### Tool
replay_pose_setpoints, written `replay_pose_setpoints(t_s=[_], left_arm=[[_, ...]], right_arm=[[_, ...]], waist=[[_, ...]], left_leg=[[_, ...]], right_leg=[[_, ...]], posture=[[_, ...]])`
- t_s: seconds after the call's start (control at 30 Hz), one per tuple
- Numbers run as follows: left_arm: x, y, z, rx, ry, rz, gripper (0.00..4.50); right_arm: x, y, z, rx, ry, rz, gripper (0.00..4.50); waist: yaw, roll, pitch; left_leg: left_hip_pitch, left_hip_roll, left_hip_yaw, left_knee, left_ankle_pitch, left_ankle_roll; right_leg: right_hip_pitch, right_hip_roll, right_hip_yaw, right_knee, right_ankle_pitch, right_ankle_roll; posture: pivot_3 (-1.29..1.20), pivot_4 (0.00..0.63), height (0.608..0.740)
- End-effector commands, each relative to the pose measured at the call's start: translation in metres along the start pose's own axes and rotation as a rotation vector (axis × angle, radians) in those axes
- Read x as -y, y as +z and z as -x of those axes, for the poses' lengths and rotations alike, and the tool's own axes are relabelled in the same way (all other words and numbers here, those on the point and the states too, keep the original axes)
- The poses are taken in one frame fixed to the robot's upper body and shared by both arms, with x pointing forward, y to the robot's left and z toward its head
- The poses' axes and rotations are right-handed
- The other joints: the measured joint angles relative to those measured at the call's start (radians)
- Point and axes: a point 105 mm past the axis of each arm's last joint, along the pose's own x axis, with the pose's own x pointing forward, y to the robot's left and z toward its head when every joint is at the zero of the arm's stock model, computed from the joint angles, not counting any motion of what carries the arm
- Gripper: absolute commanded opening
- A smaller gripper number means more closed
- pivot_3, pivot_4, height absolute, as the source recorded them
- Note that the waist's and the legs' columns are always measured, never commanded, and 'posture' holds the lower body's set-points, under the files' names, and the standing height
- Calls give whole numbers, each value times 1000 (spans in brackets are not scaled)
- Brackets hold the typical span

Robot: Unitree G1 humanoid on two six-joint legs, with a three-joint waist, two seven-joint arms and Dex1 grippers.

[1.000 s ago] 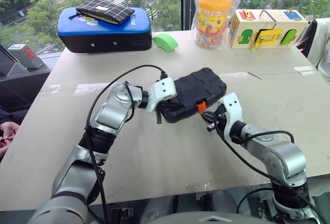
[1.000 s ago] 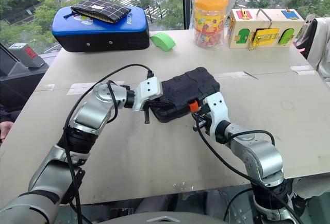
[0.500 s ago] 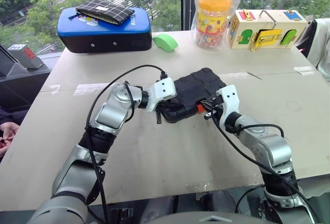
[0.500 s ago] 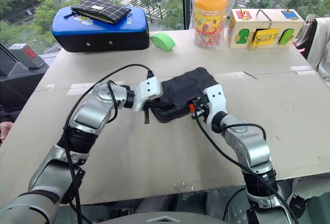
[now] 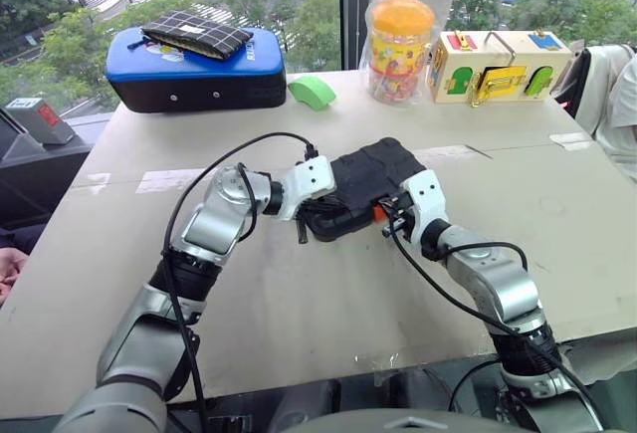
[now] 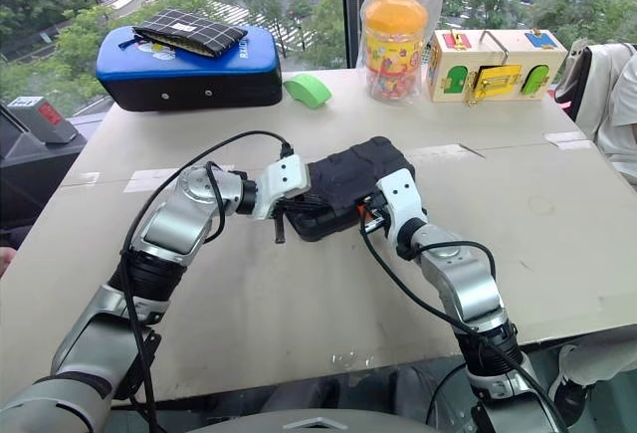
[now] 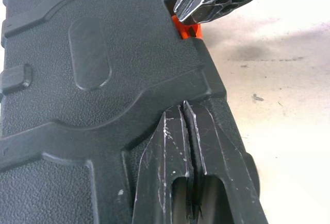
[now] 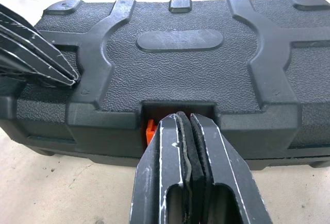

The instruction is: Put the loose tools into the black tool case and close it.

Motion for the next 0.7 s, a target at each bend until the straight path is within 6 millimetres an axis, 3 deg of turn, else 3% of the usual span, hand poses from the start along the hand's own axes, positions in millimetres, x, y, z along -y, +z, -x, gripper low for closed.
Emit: replay_pose_setpoints(t_s=[0.03, 0.27, 0.7], left_arm=[[25, -30, -16, -98, -109, 81, 0], [27, -31, -16, -98, -108, 91, 0], [27, -30, -14, -102, -105, 96, 0]], right_arm=[[-3, -78, -2, -290, -8, -63, 32], [0, -95, 3, -360, -8, -60, 32], [-4, -103, 6, -402, 3, -72, 32]], waist=[[0, 0, -1], [0, -5, -7], [0, -6, -9]], left_leg=[[1, 0, 0, -1, 0, 0], [6, 0, 1, -6, 0, 0], [9, 0, 1, -9, -2, -3]], right_leg=[[0, 0, 0, 0, 0, 0], [2, -3, 3, 0, 0, 0], [3, -4, 3, 0, -4, -2]], posture=[[0, 150, 740], [0, 150, 740], [0, 150, 740]])
